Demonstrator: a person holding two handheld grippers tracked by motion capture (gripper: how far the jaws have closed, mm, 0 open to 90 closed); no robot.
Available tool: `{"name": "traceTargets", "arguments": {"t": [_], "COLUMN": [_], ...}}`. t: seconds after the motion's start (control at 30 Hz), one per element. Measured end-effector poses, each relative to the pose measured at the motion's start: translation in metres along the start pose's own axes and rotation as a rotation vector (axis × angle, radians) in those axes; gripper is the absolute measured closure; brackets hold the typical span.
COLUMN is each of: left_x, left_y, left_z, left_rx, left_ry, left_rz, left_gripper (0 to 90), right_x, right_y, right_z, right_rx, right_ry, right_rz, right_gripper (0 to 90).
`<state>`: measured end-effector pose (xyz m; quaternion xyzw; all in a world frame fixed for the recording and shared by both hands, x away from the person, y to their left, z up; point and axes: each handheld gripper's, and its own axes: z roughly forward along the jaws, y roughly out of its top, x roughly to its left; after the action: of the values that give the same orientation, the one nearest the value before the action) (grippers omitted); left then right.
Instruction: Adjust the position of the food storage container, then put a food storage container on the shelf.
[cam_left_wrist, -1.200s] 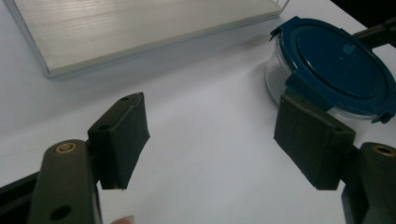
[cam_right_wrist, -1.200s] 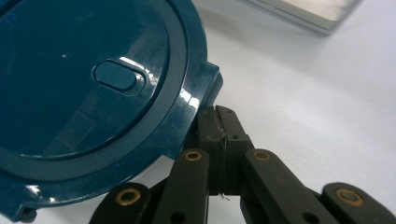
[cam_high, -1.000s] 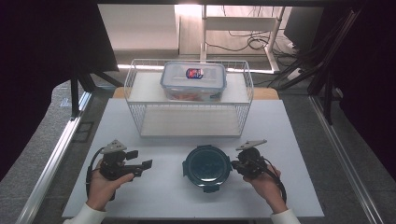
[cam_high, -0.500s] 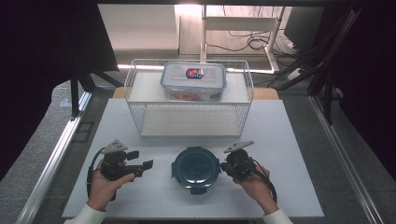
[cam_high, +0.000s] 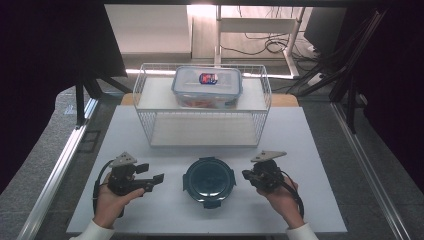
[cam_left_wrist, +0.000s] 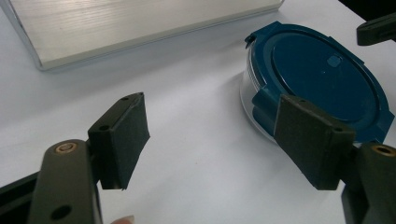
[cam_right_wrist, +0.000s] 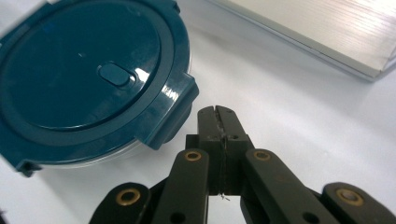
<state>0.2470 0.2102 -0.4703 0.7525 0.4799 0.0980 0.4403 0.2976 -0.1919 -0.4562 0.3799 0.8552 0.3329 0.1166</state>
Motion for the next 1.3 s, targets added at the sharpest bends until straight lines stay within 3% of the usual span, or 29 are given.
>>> {"name": "traceTargets", "arguments": {"t": [0.23, 0.3, 0.37, 0.43, 0.6, 0.8, 1.03, 1.3], "left_x": [-0.003, -0.003, -0.002, -0.002, -0.003, -0.007, -0.011, -0.015], "left_y": [-0.001, -0.001, -0.001, 0.0, 0.004, 0.006, 0.009, 0.017], "left_z": [0.003, 0.005, 0.007, 0.008, 0.011, 0.014, 0.016, 0.031], "left_rx": [0.01, 0.016, 0.022, 0.023, 0.022, 0.027, 0.035, 0.087], "left_ry": [-0.004, -0.003, -0.001, -0.003, 0.011, 0.001, -0.017, -0.084], "left_rz": [0.003, 0.001, 0.001, 0.0, -0.001, -0.009, -0.037, -0.085], "left_gripper": [25.4, 25.4, 25.4, 25.4, 24.1, 21.9, 20.2, 17.3], "right_x": [-0.013, -0.015, -0.016, -0.016, -0.017, -0.021, -0.016, -0.01], "right_y": [-0.014, -0.016, -0.016, -0.016, -0.018, -0.023, -0.023, -0.026], "right_z": [-0.008, -0.01, -0.011, -0.013, -0.016, -0.016, -0.011, -0.006], "right_rx": [-0.059, -0.075, -0.096, -0.123, -0.173, -0.176, -0.145, -0.121], "right_ry": [0.081, 0.097, 0.106, 0.101, 0.158, 0.183, 0.188, 0.181], "right_rz": [0.086, 0.095, 0.122, 0.155, 0.233, 0.278, 0.269, 0.265], "right_gripper": [83.4, 72.9, 54.0, 40.8, 27.0, 22.8, 21.0, 19.7]}}
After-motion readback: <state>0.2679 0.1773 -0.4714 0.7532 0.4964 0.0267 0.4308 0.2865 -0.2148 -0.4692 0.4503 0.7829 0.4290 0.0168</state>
